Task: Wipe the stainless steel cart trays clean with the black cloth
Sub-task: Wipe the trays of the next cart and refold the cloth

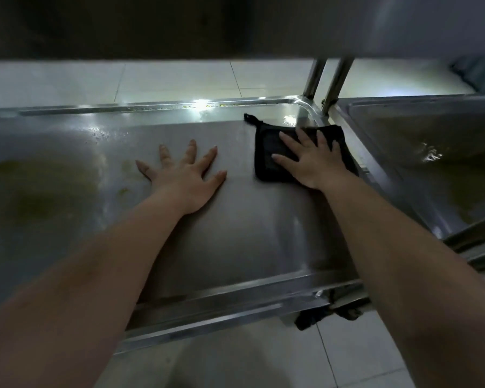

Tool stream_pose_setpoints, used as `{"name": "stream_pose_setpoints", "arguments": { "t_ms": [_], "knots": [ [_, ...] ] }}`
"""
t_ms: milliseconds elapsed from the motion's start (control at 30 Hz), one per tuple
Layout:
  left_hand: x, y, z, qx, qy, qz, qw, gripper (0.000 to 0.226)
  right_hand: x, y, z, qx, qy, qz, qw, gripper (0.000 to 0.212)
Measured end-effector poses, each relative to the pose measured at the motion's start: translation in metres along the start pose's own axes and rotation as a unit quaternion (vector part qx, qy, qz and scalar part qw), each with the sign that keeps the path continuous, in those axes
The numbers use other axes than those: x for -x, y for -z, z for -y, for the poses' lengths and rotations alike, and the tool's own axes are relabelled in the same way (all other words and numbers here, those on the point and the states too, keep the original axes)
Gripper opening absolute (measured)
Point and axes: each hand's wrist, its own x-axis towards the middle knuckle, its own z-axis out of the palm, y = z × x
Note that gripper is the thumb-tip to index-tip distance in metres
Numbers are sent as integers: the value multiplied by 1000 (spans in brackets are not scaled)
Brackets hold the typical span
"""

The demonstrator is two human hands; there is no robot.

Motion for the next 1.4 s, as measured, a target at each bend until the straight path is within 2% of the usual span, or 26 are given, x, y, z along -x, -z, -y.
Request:
{"name": "stream_pose_setpoints", "arguments": {
  "t_ms": [167, 300, 500, 733, 900, 1133, 1233, 1400],
  "knots": [
    [-3, -3, 3, -6, 5, -1, 1000, 63, -51, 4, 20, -11, -37, -7, 999, 74],
    [-2, 0, 1, -4, 6, 7, 1000, 62, -41, 2, 18, -13, -28, -2, 1000, 73],
    [0, 2, 1, 6, 4, 9, 1000, 62, 40, -7, 15, 9, 51, 25, 998, 68],
    [3, 3, 0, 13, 1, 4, 1000, 65, 146, -19, 27, 28, 154, 68, 985, 79],
    [1, 1, 1, 3, 1, -2, 1000, 62, 82, -17, 40, 26, 101, 4, 995, 77],
    [-4, -2, 1, 13, 5, -6, 1000, 62, -30, -2, 69, -19, -9, 5, 1000, 75],
    [-4, -1, 2, 20, 5, -4, 1000, 62, -29, -3, 70, -20, -11, -3, 1000, 74],
    [-2, 1, 1, 17, 2, -2, 1000, 62, 20, -9, 53, 3, 33, -1, 999, 70]
  ]
}}
